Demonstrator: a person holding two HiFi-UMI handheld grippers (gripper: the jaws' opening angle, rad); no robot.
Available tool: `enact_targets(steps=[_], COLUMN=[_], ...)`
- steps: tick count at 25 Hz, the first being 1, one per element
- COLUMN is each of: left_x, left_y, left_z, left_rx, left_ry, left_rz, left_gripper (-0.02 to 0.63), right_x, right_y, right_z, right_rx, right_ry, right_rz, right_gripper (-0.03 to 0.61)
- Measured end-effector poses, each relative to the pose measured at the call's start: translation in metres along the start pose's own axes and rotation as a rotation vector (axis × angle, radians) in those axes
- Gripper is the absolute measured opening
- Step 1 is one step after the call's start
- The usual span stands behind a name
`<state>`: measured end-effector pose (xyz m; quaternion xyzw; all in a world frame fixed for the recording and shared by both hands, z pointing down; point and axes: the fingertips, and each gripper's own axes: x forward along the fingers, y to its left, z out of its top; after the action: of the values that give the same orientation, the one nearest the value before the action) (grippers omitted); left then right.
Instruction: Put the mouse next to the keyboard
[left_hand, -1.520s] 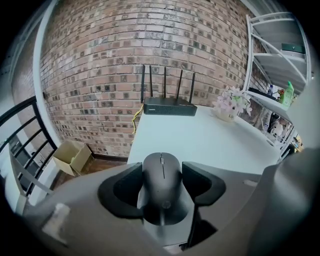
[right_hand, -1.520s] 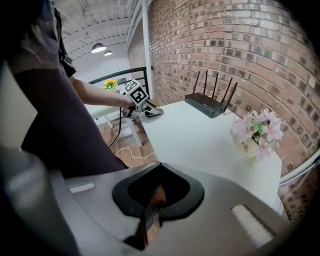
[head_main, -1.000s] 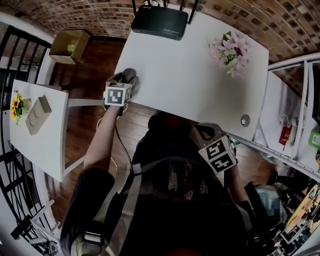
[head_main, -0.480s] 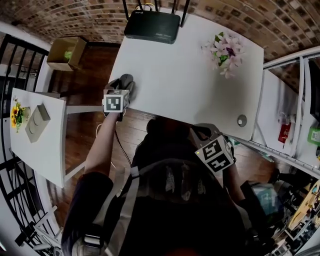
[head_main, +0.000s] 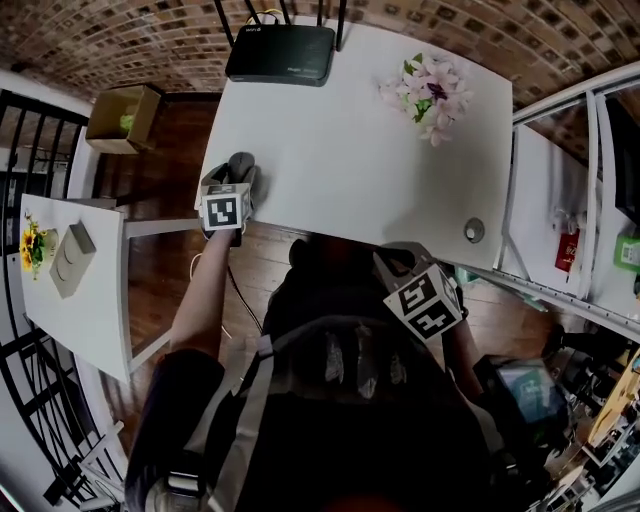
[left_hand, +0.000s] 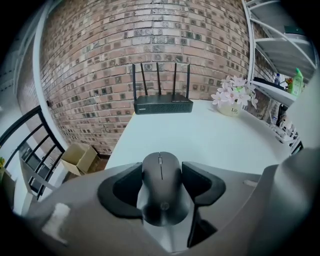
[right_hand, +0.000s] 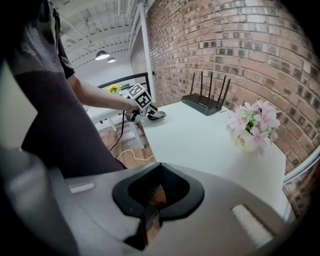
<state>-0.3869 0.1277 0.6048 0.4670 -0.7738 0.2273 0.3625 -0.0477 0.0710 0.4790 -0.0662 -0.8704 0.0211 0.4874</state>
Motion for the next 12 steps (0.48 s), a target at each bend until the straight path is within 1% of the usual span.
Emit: enact_targets(steps=[6,12], left_x=[0.001,0.004], left_y=[-0.013,-0.035], left_z=[0.005,0.002], left_rx=[0.006,0.022], left_ry=[-0.002,0.039], left_rz=[0.0,-0.013], left_gripper=[0.252,0.252], right_x=[-0.008,-0.015], right_y=[-0.011,-0.02], right_z=[-0.012,-0.021], right_rx=[0.017,0.026], right_ry=[-0.013,-0.038], right_rz=[0.003,0.011], right_gripper=[0.006,0.006])
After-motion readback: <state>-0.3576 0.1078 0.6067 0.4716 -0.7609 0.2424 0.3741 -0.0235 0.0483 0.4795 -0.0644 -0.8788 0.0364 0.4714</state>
